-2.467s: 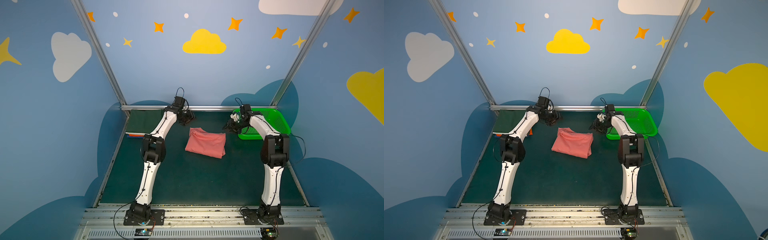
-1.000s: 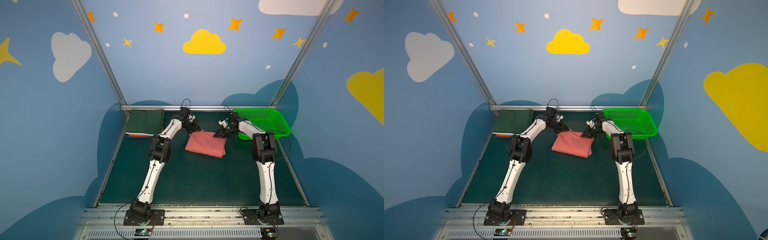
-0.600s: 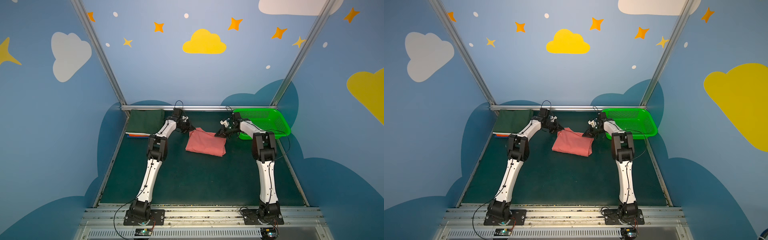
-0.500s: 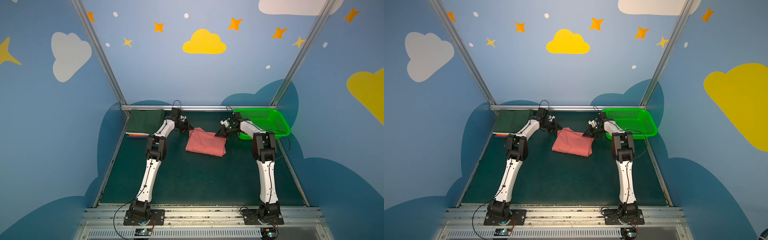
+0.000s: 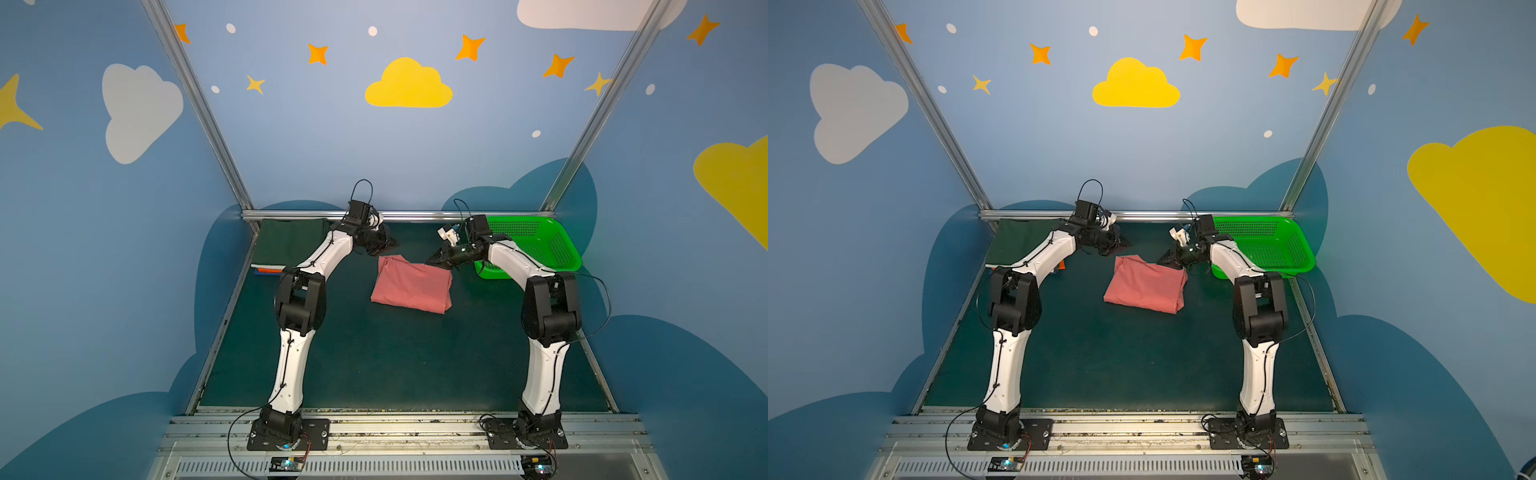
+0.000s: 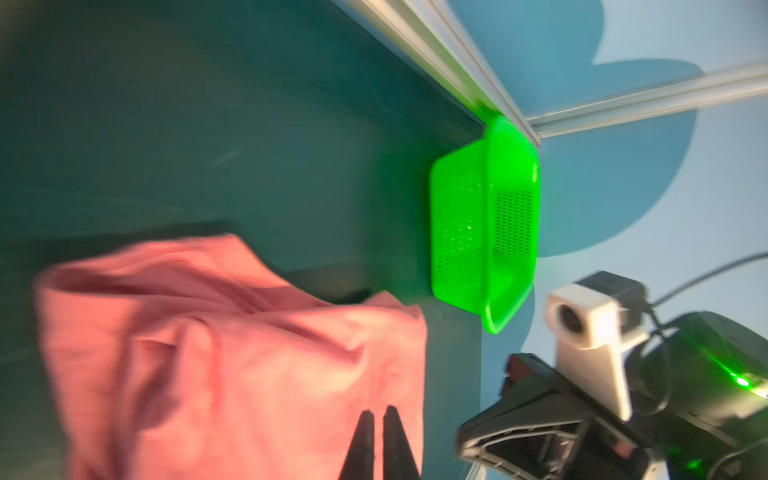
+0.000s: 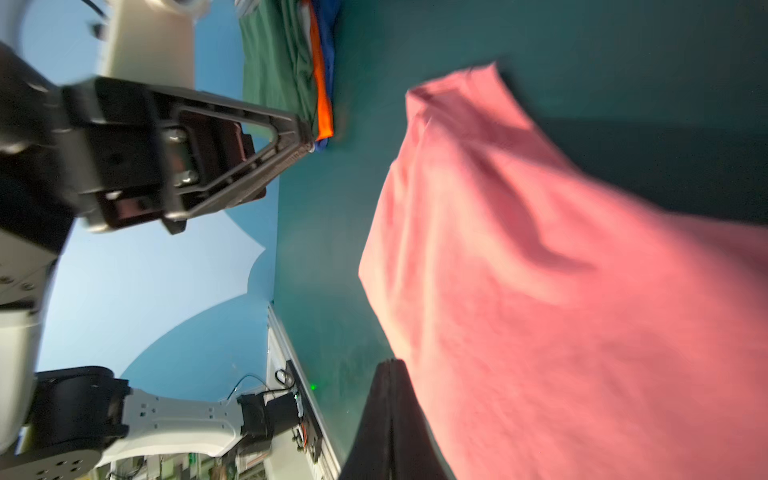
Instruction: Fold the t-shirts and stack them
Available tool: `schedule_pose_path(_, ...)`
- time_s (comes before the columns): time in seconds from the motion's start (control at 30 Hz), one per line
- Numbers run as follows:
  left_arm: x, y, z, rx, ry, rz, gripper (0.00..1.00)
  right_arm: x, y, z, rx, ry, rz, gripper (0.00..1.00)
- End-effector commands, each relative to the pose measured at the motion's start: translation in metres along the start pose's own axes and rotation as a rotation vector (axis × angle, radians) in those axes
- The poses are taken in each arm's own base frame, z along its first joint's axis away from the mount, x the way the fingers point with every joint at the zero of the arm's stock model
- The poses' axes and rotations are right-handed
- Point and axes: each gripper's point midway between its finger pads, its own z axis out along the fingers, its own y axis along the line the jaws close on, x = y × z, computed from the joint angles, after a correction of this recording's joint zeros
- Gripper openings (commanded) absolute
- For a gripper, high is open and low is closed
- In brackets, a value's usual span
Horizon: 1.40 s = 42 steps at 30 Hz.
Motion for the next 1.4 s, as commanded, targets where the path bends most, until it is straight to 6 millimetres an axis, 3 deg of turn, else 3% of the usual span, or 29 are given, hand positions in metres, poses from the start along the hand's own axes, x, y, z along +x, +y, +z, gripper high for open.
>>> schedule_pose_path(0.0,0.023,0.021,0.026,-0.012,0.036,-0.005,0.09,0.027,-0.015,0.024,-0.014,0.065,0.051,0.00)
schedule_pose_path(0.1,0.032,0.042,0.038,-0.018,0.049,-0.052,0.09,0.046,-0.029,0.038,-0.020,0.096,0.088,0.00)
schedule_pose_path(0.23,0.029,0.067,0.048,-0.019,0.033,-0.104,0.09,0.070,-0.052,0.050,-0.008,0.131,0.139,0.00)
schedule_pose_path(0.37,0.022,0.078,0.052,-0.014,0.028,-0.134,0.09,0.084,-0.067,0.055,0.009,0.164,0.175,0.00)
schedule_pose_path(0.5,0.009,0.063,0.043,-0.002,0.016,-0.108,0.09,0.080,-0.055,0.047,0.008,0.157,0.150,0.00)
schedule_pose_path(0.67,-0.006,0.027,0.011,-0.005,-0.012,-0.014,0.12,0.063,-0.021,0.015,0.012,0.101,0.059,0.10)
schedule_pose_path(0.77,-0.009,0.015,-0.014,-0.037,-0.030,0.038,0.22,0.055,-0.008,-0.010,0.035,0.054,0.015,0.21)
schedule_pose_path(0.83,-0.008,0.017,-0.032,-0.078,-0.036,0.061,0.32,0.054,-0.010,-0.027,0.088,0.029,-0.005,0.36)
schedule_pose_path(0.9,-0.004,0.025,-0.045,-0.123,-0.033,0.073,0.45,0.055,-0.021,-0.041,0.164,0.012,-0.012,0.51)
schedule_pose_path(1.0,0.007,0.049,-0.057,-0.194,-0.016,0.063,0.62,0.060,-0.047,-0.055,0.275,0.006,0.006,0.62)
schedule_pose_path(1.1,0.022,0.077,-0.057,-0.239,0.015,0.028,0.73,0.068,-0.077,-0.061,0.386,0.011,0.033,0.73)
schedule_pose_path(1.2,0.038,0.099,-0.049,-0.267,0.052,0.001,0.80,0.075,-0.099,-0.059,0.453,0.021,0.047,0.78)
schedule_pose_path(1.37,0.059,0.122,-0.031,-0.261,0.098,-0.039,0.85,0.081,-0.119,-0.043,0.447,0.038,0.092,0.84)
